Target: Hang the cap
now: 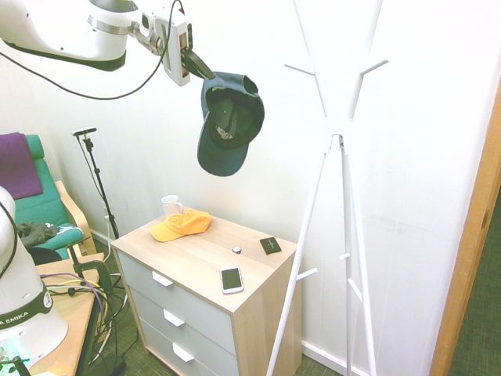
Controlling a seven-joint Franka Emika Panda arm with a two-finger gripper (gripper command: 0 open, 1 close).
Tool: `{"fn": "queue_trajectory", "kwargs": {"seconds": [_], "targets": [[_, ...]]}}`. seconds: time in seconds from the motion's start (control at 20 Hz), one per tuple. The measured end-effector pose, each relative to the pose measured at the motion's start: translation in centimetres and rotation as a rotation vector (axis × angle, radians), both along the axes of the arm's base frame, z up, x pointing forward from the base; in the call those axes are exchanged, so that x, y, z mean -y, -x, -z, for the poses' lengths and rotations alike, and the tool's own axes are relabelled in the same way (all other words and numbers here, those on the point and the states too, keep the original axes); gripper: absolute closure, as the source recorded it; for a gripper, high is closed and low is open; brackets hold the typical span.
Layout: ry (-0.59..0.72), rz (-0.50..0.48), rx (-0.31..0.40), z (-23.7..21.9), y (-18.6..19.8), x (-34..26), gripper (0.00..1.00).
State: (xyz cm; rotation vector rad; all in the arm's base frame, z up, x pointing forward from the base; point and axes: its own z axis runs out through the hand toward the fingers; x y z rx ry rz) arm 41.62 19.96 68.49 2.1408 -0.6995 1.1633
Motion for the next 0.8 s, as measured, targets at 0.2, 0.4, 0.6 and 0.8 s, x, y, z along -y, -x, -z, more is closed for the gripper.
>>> {"fn": "queue_trajectory", "kwargs": {"seconds": [0.2,0.4,0.6,0.8], "targets": [[0.079,0.071,0.092,-5.1,-0.1,2.8,1.00],[0.087,0.135,0.131,-8.3,-0.4,5.8,1.00],[0.065,0.172,0.150,-9.5,-1.4,9.1,1.00],[0.060,0.190,0.134,-8.3,-3.7,11.8,1.00]]}}
